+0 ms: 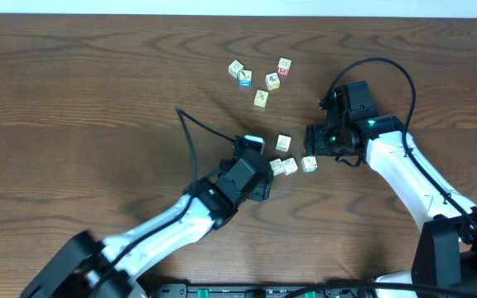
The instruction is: Lift 5 blocks
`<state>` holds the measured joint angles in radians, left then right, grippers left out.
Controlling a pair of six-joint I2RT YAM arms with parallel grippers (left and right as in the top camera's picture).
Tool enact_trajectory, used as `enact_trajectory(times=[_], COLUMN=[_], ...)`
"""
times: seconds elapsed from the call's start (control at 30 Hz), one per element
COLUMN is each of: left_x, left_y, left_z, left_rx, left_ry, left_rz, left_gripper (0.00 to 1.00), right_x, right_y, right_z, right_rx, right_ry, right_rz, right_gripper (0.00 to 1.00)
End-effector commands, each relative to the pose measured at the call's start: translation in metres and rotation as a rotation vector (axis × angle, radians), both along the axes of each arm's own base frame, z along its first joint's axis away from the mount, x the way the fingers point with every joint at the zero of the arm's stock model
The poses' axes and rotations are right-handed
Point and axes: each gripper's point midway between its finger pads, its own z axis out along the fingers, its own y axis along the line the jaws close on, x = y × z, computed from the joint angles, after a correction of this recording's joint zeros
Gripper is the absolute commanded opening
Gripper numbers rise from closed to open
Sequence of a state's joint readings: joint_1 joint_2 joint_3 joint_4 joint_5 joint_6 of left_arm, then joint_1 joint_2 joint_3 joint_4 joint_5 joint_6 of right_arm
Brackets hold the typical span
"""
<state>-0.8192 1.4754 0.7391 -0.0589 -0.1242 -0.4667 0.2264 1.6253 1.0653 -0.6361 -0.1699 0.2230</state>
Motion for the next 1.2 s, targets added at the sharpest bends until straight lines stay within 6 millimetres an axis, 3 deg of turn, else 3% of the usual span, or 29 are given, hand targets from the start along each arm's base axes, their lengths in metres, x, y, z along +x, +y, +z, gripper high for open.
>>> enact_trajectory(times=[0.0,0.17,0.4,0.6,0.8,1.17], left_x=[0.008,0.022,0.051,0.058,0.061,0.06], left_y=[0.017,0.044,0.1,0.12,0.126,0.126], left_z=[0.017,0.019,0.016,0.012,0.012,0.011], left_rx=[0.044,0.108,0.126,0.113,0.144,0.162], left_ry=[-0.076,-0.103,-0.079,-0.037,-0.047,-0.052], left_rz=[0.05,0.114,0.277,0.271,0.252,0.23], left_gripper=[0.75,0.78,0.79,0.79,0.79,0.79], right_x=[0.007,0.014,0.015,0.024,0.027,0.025], right_y=[0.01,0.027,0.043,0.057,0.073,0.07], right_z=[0.011,-0.004,-0.033,-0.034,-0.028,-0.043], right_rx=[0.033,0.039,0.034,0.046,0.066,0.003], right_ry=[-0.039,-0.041,0.017,0.013,0.006,0.03], right_rz=[0.022,0.05,0.063,0.056,0.033,-0.059], right_gripper=[0.65,0.64,0.55,0.55,0.55,0.51])
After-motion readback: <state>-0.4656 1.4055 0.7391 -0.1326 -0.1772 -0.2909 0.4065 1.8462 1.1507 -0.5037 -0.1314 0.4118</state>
